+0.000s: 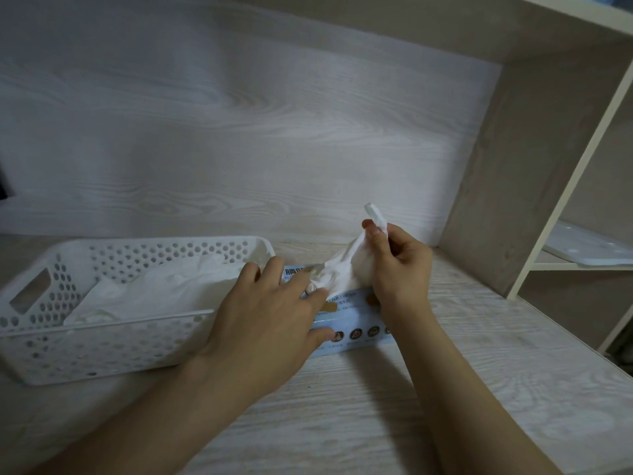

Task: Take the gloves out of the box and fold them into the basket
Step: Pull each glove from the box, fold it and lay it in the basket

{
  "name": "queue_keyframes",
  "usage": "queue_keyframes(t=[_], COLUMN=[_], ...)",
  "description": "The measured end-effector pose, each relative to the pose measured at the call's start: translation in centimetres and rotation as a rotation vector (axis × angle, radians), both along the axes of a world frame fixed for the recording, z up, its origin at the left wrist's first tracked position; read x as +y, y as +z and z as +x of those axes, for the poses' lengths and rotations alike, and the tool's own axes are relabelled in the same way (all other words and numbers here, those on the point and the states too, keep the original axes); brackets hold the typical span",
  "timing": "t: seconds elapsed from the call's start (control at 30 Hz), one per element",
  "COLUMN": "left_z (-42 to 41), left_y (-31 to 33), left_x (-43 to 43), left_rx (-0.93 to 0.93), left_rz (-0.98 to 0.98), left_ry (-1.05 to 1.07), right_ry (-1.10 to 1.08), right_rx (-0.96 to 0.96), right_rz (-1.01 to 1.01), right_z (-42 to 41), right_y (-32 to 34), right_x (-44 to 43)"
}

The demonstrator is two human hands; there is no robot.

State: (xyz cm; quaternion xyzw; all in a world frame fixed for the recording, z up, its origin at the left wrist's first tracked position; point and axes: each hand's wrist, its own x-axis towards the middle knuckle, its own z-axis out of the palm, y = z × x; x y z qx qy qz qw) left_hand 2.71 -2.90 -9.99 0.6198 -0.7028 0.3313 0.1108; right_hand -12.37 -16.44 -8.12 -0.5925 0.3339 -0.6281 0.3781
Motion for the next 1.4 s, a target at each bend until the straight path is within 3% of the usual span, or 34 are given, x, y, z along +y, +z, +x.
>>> queue_keyframes(t=[0.43, 0.5, 0.6, 0.67, 0.8, 0.87, 1.13, 1.4], left_z=[0.0, 0.0, 0.1, 0.2, 0.1, 0.2, 0.4, 0.5], left_y=[-0.1, -0.1, -0.3, -0.5, -0.6, -0.7, -0.7, -0.9], left_x=[-0.1, -0.2, -0.2, -0.1, -0.2, -0.3, -0.5, -0.7], left_rx=[0.009, 0.0, -0.026, -0.042, -0.024, -0.03, -0.023, -0.034], left_rz=[-0.001, -0.006, -0.003, -0.005, -0.033, -0.048, -0.042, -0.043], left_ry=[-0.014, -0.014, -0.003, 0.004, 0.001, -0.004, -0.02, -0.024], right_ry=[-0.215, -0.164, 0.079, 0.203, 0.137, 0.071, -0.256, -0.248], right_rx=[-0.28, -0.181, 0.166, 0.312, 0.592, 0.629, 0.369, 0.003], right_rz=[0.12, 0.084, -0.036, 0.02, -0.102, -0.162, -0.28, -0.129], right_z=[0.1, -0.3, -1.1, -1.7, -2.1, -2.0, -1.1, -1.2], right_y=[-0.2, 0.0, 0.9, 1.3, 0.8, 0.2, -0.2, 0.5], right_x=[-0.4, -0.3, 0.8, 1.1, 0.0, -0.6, -0.7, -0.1])
